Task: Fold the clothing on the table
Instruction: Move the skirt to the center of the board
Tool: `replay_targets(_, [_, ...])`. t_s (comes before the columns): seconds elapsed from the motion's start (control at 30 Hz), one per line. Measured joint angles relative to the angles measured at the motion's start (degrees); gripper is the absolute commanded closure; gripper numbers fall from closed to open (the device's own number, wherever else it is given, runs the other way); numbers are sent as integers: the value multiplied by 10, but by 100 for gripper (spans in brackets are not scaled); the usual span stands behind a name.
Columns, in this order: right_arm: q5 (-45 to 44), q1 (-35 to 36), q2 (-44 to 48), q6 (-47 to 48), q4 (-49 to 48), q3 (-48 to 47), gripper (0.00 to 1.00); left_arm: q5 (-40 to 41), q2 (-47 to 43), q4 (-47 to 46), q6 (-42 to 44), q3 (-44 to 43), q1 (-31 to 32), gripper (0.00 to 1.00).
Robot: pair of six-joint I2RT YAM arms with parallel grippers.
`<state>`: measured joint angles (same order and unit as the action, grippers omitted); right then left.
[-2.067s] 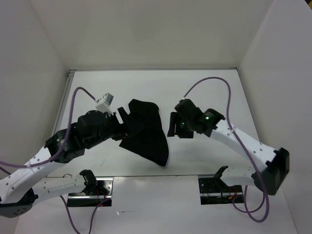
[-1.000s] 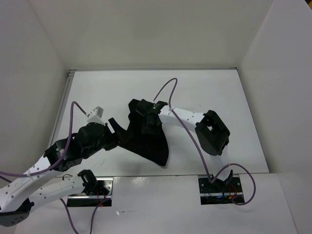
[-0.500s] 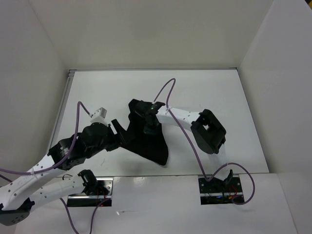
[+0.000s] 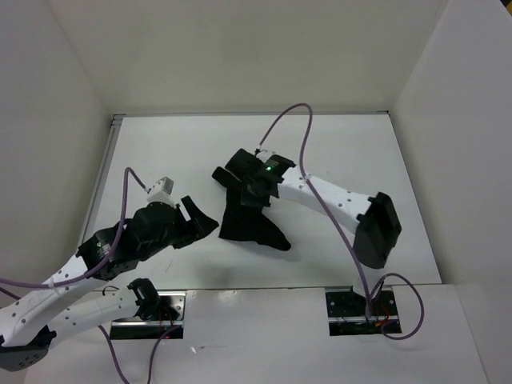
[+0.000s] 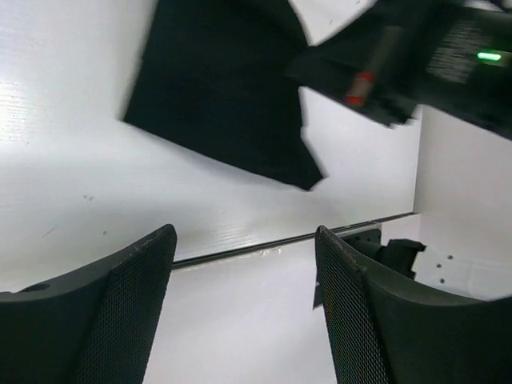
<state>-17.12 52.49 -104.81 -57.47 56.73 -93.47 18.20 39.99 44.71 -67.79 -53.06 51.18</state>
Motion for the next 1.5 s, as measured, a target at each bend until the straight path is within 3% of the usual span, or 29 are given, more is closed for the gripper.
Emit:
replay_targets(0.17, [0, -18, 78, 4, -3, 61, 92, -1, 31, -6, 6, -1, 0, 23])
replay_targets(0.37, [-3, -25, 21, 6, 1, 135, 92, -7, 55, -15, 17, -1, -1, 23])
replay_targets(0.63, [-22, -25, -23, 3, 11, 141, 75, -10, 17, -14, 16, -1, -4, 23])
replay_targets(0.73, [-23, -25, -23, 3, 12, 142, 75, -10, 3, -14, 15, -1, -4, 23])
replay_targets(0.9, [-20, -25, -21, 4, 12, 143, 89, -14, -2, -14, 15, -1, -4, 23])
replay_targets(1.23, [-12, -25, 8, 0, 21, 132, 74, -20, 8, -14, 16, 0, -4, 23])
replay_targets(1.3, [-10, -25, 10, 0, 21, 129, 77, -20, 12, -14, 16, 0, -4, 23])
replay_targets(1.37, [-9, -25, 10, 0, 21, 128, 87, -20, 19, -15, 17, 0, -4, 23])
replay_targets(1.43, [-7, -25, 10, 0, 22, 128, 91, -20, 25, -15, 18, 0, -4, 23])
replay_targets(1.5, [-4, -25, 10, -1, 22, 128, 87, -20, 28, -15, 19, 0, -4, 23])
